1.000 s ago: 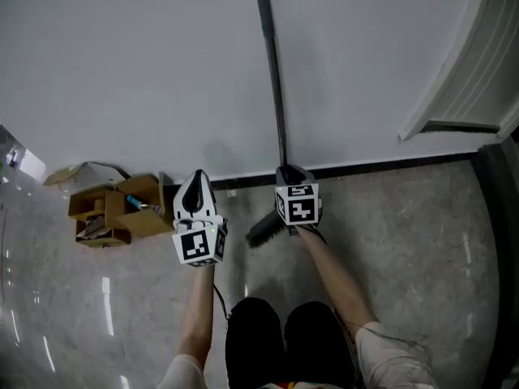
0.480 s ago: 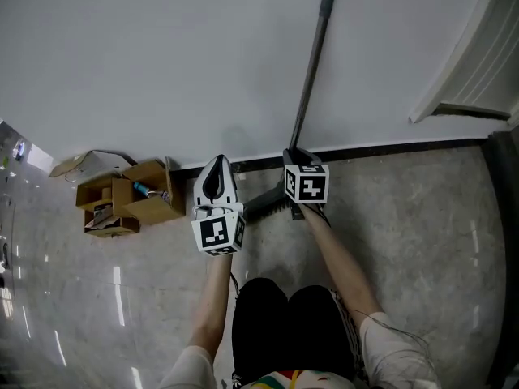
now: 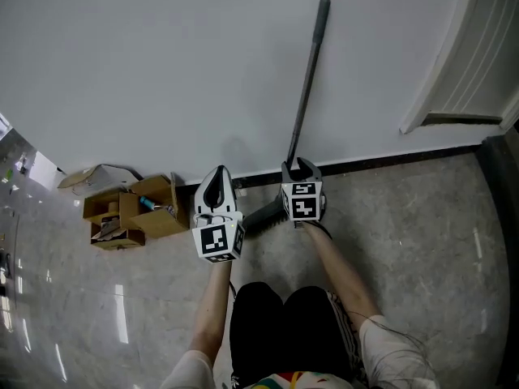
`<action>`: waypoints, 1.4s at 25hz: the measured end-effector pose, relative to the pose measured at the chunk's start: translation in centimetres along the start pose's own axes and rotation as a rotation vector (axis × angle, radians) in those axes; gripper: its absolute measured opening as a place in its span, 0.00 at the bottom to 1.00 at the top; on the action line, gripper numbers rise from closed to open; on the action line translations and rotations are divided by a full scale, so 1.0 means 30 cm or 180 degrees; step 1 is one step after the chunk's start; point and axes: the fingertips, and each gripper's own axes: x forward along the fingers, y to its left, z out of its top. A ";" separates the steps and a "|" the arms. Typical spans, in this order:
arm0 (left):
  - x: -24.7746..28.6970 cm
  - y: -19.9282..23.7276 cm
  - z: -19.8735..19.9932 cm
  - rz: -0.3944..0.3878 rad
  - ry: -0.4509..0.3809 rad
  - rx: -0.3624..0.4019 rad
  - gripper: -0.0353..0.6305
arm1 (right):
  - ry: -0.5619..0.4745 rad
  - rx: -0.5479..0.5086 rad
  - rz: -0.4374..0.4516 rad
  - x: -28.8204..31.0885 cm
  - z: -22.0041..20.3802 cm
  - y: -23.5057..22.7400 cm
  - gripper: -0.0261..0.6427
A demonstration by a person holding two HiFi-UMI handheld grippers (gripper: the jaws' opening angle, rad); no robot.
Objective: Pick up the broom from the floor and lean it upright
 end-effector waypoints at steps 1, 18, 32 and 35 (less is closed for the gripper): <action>-0.004 -0.008 0.015 -0.0015 -0.0004 0.0017 0.12 | 0.0003 0.0036 0.0020 -0.005 0.011 -0.006 0.23; -0.060 -0.098 0.202 -0.0157 -0.0100 -0.0165 0.12 | -0.0469 0.0542 0.0405 -0.421 0.277 -0.033 0.23; -0.139 -0.179 0.028 -0.0251 0.0202 -0.0308 0.12 | -0.0152 0.0267 0.0576 -0.508 0.086 0.049 0.19; -0.160 -0.189 -0.093 -0.0257 0.0347 -0.0315 0.12 | 0.0124 0.0423 0.0705 -0.462 -0.063 0.061 0.12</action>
